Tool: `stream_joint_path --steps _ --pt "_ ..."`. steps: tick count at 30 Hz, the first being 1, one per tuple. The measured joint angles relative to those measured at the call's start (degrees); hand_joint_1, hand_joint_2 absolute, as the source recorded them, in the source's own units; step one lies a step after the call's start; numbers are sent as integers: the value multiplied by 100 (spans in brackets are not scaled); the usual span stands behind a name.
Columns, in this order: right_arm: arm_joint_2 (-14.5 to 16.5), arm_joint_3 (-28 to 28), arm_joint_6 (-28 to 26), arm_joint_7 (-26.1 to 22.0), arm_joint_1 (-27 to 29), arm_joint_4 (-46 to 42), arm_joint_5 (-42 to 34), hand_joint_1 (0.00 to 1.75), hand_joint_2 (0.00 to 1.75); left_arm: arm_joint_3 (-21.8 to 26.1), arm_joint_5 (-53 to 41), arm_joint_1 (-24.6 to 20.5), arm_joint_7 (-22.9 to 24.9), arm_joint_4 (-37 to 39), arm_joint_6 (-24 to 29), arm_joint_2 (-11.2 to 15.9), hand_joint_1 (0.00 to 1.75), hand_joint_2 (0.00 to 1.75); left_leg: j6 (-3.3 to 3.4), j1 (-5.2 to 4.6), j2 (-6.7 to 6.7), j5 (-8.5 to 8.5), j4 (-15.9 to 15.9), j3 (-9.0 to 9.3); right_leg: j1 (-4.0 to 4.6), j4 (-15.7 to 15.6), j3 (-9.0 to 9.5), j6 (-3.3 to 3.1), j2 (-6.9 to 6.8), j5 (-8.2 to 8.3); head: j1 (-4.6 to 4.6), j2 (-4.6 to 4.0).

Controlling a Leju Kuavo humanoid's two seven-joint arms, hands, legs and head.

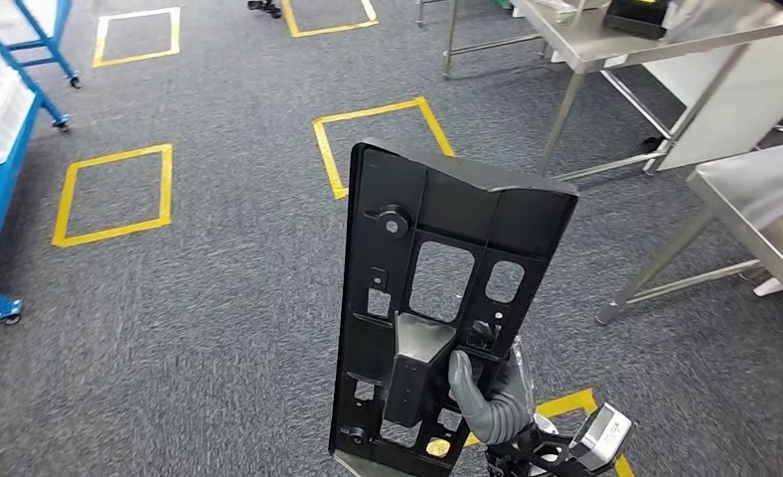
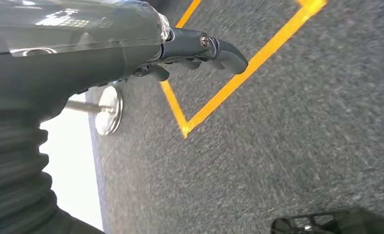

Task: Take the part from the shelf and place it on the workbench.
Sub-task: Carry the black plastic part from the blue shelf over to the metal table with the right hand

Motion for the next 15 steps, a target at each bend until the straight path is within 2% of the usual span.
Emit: stream_joint_path --steps 1,2,3,4,5,6,7,9,11,12,13,14,15 --pt "1 -13 4 0 -1 2 -2 175 175 -19 -8 -8 -1 0 -4 0 0 175 17 3 -61 247 -399 162 -1 6 11 5 75 -2 0 0" --pt "3 -26 10 0 -3 2 -3 175 175 -37 -13 -17 -2 0 -8 0 0 175 40 4 -183 435 -805 331 3 15 13 19 142 -5 1 0" --pt "6 -37 17 0 -7 2 -4 175 175 -51 -16 -29 -3 0 -11 0 0 175 63 6 -298 558 -1139 468 3 29 0 44 207 -2 1 0" --pt "10 -48 27 0 -9 2 -9 175 175 -59 -20 -44 -7 0 -14 -1 0 175 86 3 -390 609 -1337 545 -2 39 -25 77 263 6 1 0" --pt "14 -58 41 1 -9 3 -15 175 175 -63 -21 -60 -14 0 -17 -1 0 175 112 -6 -426 596 -1398 563 -11 41 -55 118 318 24 1 0" --pt "16 -66 56 2 -8 3 -21 175 175 -66 -20 -80 -20 0 -18 -1 0 175 142 -11 -384 607 -1424 564 -22 33 -82 161 376 46 1 0" --pt "17 -75 70 4 -4 5 -27 175 175 -68 -20 -98 -28 0 -18 -2 0 175 180 -6 -323 631 -1444 565 -28 40 -99 195 370 49 1 0" --pt "17 -90 88 7 -10 10 -33 175 175 -69 -21 -112 -45 0 -19 -6 0 175 272 5 -190 680 -1510 580 -8 242 -200 248 134 -100 2 0" --pt "17 -95 99 7 -13 26 -37 175 175 -70 -23 -101 -72 0 -24 -8 0 175 327 -12 -42 696 -1538 580 -3 896 -506 278 -164 -468 3 0" --pt "17 -97 103 7 -6 39 -37 175 175 -70 -27 -90 -81 0 -26 -7 0 175 337 -26 38 694 -1535 572 -13 1286 -692 292 -212 -635 2 0" --pt "17 -101 106 7 6 52 -37 175 175 -70 -36 -79 -87 0 -28 -5 0 175 338 -34 116 690 -1531 567 -25 1567 -825 305 -232 -721 2 0" --pt "17 -104 108 7 18 64 -37 175 175 -70 -45 -73 -88 0 -29 -4 0 175 337 -39 190 684 -1528 565 -34 1636 -851 314 -246 -694 2 0" --pt "17 -107 110 8 25 73 -37 175 175 -70 -53 -72 -92 0 -39 -4 0 175 331 -42 258 676 -1521 566 -40 1472 -756 317 -273 -568 2 0"
